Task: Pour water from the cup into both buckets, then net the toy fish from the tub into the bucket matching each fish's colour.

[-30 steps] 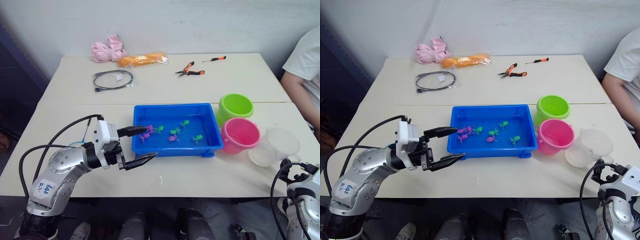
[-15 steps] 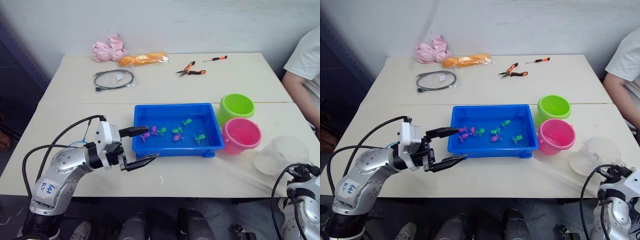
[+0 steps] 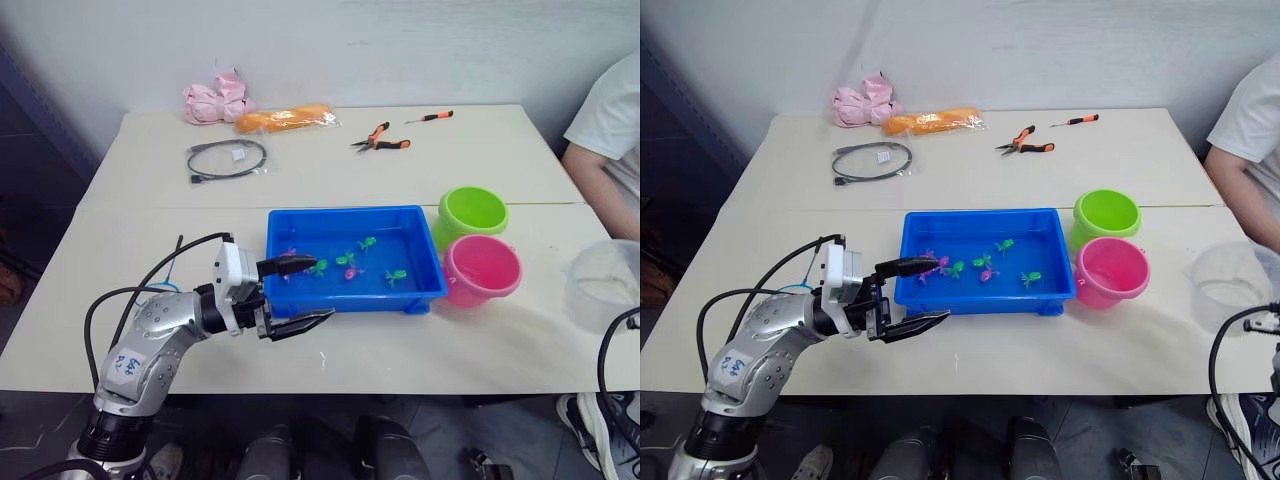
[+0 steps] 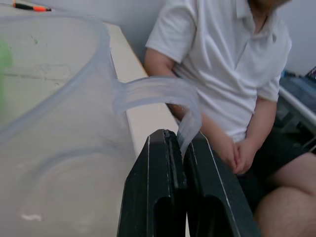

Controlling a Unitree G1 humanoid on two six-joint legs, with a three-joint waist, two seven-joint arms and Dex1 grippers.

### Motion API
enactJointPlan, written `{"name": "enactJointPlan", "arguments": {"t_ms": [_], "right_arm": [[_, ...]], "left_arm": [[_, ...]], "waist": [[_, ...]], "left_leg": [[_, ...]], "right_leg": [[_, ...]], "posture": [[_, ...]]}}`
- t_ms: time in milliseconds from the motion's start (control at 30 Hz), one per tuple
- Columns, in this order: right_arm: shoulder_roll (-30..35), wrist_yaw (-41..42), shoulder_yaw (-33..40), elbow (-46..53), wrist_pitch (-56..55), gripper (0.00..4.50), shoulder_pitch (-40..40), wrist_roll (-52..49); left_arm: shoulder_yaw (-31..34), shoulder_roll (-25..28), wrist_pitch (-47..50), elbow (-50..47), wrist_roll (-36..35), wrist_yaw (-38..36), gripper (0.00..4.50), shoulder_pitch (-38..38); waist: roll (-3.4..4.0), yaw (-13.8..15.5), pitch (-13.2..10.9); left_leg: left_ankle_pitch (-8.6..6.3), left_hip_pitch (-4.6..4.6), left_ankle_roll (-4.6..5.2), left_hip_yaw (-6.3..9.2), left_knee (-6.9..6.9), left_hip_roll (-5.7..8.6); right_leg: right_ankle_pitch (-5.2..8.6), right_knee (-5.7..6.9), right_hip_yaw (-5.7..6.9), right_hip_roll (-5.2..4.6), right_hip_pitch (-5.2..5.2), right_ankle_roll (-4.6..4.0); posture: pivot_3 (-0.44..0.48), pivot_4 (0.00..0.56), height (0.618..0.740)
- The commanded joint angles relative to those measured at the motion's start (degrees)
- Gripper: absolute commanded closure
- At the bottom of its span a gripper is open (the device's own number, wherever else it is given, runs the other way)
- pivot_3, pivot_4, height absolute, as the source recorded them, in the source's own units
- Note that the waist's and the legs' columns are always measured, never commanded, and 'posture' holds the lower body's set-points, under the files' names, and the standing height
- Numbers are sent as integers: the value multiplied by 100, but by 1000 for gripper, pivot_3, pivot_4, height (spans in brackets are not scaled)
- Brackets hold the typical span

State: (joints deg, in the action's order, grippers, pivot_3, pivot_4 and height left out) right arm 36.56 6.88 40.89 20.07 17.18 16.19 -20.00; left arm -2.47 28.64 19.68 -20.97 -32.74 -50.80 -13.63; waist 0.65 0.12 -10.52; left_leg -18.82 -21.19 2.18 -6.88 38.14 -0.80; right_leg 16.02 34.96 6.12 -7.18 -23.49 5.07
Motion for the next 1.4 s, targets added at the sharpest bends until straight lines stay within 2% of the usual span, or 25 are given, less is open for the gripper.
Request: {"name": "enactJointPlan", "arguments": {"t_ms": [33, 333, 400, 900, 1400], "right_arm": [[347, 50, -41, 498, -47, 4441, -40, 643], [890, 448, -638, 418, 22, 4441, -437, 1592], [895, 457, -746, 355, 28, 4441, -566, 1742], [797, 289, -1348, -95, -166, 4441, -1277, 2833], [1130, 416, -1666, -792, -909, 4441, -1633, 3555]], "left_arm": [[-132, -132, -215, 122, 117, -93, 0, -131], [-252, -355, -341, 260, 287, -51, 0, -279], [-237, -371, -328, 225, 292, -13, 0, -263], [-206, -400, -269, 47, 309, 201, 0, -163], [-229, -395, -283, 25, 339, 258, 0, -162]], "waist": [[0, 4, 0], [-5, 2, -3], [-6, 3, -3], [-6, 0, -3], [-6, -3, -3]], "left_leg": [[0, 0, 0, -1, 0, 0], [2, -2, 2, -2, 3, 0], [2, -2, 2, -2, 4, -2], [10, -3, -3, -2, 7, -3], [15, -4, -4, -3, 8, -4]], "right_leg": [[0, -1, 0, 1, 0, 0], [-2, -4, 0, 15, 0, 4], [-4, -7, -5, 42, 1, 7], [-4, -7, -10, 49, 1, 7], [-4, -6, -11, 51, 1, 7]], "posture": [[0, 150, 740], [0, 150, 740], [0, 150, 740], [0, 150, 740], [0, 150, 740]]}}
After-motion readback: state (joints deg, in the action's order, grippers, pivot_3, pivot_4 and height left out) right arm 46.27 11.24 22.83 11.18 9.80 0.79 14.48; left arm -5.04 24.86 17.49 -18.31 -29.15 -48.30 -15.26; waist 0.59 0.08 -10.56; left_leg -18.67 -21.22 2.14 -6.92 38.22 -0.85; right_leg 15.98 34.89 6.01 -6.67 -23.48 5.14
